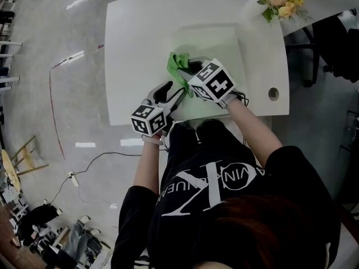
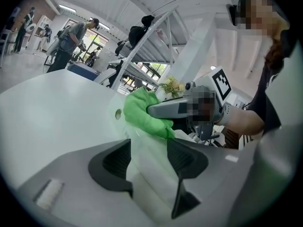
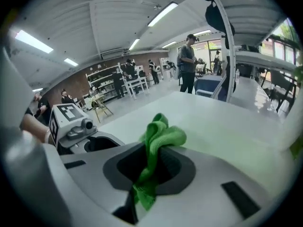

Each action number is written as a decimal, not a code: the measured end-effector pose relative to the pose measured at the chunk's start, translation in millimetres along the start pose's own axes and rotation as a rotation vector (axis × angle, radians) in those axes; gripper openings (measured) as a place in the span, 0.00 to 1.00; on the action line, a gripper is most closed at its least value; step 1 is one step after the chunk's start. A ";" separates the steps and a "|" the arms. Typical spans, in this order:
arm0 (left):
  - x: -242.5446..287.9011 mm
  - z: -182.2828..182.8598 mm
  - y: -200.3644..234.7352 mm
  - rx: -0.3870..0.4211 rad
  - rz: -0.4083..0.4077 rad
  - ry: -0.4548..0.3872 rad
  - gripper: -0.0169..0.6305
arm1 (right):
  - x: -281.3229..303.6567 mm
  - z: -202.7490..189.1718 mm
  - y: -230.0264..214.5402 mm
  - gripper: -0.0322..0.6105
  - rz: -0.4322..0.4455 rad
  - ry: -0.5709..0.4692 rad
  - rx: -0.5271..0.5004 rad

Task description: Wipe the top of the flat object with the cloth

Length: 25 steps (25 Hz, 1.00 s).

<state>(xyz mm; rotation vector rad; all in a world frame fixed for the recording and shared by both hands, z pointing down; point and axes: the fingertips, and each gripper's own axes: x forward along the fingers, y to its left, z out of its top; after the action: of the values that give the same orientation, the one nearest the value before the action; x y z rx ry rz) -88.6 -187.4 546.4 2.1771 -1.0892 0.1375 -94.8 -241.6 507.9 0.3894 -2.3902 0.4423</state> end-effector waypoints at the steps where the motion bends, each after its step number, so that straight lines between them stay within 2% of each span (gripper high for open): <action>1: -0.2 -0.5 0.3 -0.007 0.002 -0.001 0.41 | -1.5 -0.8 -0.7 0.13 -0.004 0.006 -0.012; 5: 0.1 -1.8 1.9 -0.019 0.010 0.010 0.41 | -13.6 -12.5 -14.4 0.13 -0.019 0.012 0.024; 15: 0.7 -3.3 1.8 -0.039 0.000 0.027 0.39 | -73.2 -62.6 -71.5 0.13 -0.152 0.046 0.126; 25: 0.3 -3.9 1.5 -0.059 0.006 0.026 0.39 | -130.4 -103.9 -112.1 0.13 -0.261 0.020 0.251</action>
<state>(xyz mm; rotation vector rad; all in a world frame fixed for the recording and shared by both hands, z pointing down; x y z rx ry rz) -88.9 -185.8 550.3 2.1144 -1.0721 0.1340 102.3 -278.9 520.2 0.7948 -2.2286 0.6216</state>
